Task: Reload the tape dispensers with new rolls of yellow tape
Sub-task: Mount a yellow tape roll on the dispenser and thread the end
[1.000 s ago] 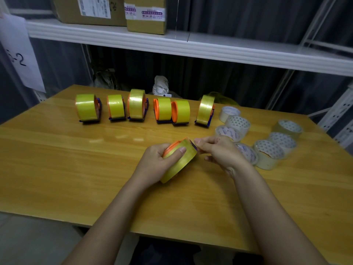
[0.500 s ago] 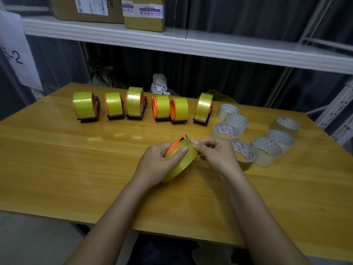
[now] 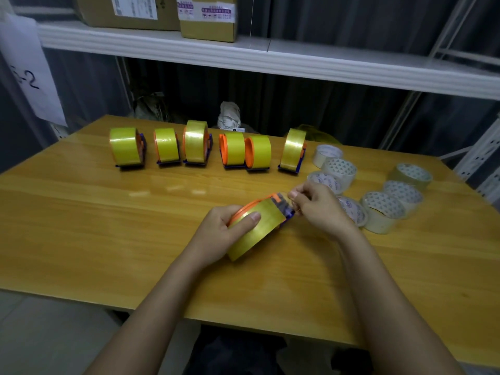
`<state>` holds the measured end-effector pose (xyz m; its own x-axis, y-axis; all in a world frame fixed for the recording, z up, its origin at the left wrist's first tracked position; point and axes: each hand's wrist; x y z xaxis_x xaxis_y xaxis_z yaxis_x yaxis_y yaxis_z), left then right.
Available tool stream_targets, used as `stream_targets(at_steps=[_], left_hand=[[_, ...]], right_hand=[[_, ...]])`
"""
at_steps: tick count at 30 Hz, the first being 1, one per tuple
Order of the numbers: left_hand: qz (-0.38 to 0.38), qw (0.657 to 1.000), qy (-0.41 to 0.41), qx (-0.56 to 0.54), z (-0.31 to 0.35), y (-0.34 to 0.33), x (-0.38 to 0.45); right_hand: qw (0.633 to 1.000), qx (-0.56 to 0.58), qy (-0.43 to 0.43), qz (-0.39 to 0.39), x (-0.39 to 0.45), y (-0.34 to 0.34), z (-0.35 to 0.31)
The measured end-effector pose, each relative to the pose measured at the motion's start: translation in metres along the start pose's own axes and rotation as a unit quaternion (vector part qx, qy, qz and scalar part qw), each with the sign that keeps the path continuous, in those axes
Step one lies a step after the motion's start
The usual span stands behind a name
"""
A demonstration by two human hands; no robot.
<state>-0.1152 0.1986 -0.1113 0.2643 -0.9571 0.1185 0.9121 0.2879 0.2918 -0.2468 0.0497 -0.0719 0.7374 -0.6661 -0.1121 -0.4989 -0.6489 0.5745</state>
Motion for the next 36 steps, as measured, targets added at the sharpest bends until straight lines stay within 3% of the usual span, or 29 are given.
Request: stream_targets(at_steps=[5,9,14,18,21,23,30,33,36], left_hand=[[0.004,0.999,-0.028,-0.024,-0.003,0.008,0.001],[0.016,0.999,-0.04,-0.021,-0.004,0.01,0.004],[0.01,0.999,-0.046,-0.023,-0.006,0.01,0.005],[0.008,0.998,-0.048,-0.026,-0.006,0.011,0.003],[0.008,0.998,-0.051,-0.024,-0.007,0.011,0.003],[0.007,0.999,-0.048,-0.024,-0.007,0.012,0.004],[-0.008,0.998,-0.037,-0.041,-0.001,0.007,0.003],[-0.006,0.999,-0.029,-0.043,0.002,0.006,0.002],[-0.011,0.999,-0.029,-0.037,0.005,0.004,0.0]], right_hand=[[0.984,0.16,0.022,-0.072,-0.001,0.003,-0.005],[0.953,0.291,0.02,-0.075,-0.002,0.01,-0.004],[0.941,0.331,-0.031,-0.059,0.001,0.009,0.004],[0.874,0.483,-0.053,-0.025,0.004,0.007,0.012],[0.952,0.297,-0.061,0.043,0.003,0.009,0.017],[0.982,0.173,-0.054,0.046,0.0,0.005,0.017],[0.999,0.041,-0.022,0.011,-0.023,-0.01,0.004],[0.999,0.031,-0.011,-0.01,-0.03,-0.017,-0.006],[0.998,0.049,0.011,0.023,-0.028,-0.024,-0.005]])
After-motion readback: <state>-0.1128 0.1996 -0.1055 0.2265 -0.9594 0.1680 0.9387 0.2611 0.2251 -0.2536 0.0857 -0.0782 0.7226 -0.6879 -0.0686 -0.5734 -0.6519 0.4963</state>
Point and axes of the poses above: each hand's wrist, its own x-axis towards the middle knuckle, its own y-axis out of the back of the hand, z = x × y, and after that the axes turned 12 degrees about -z, right-handed
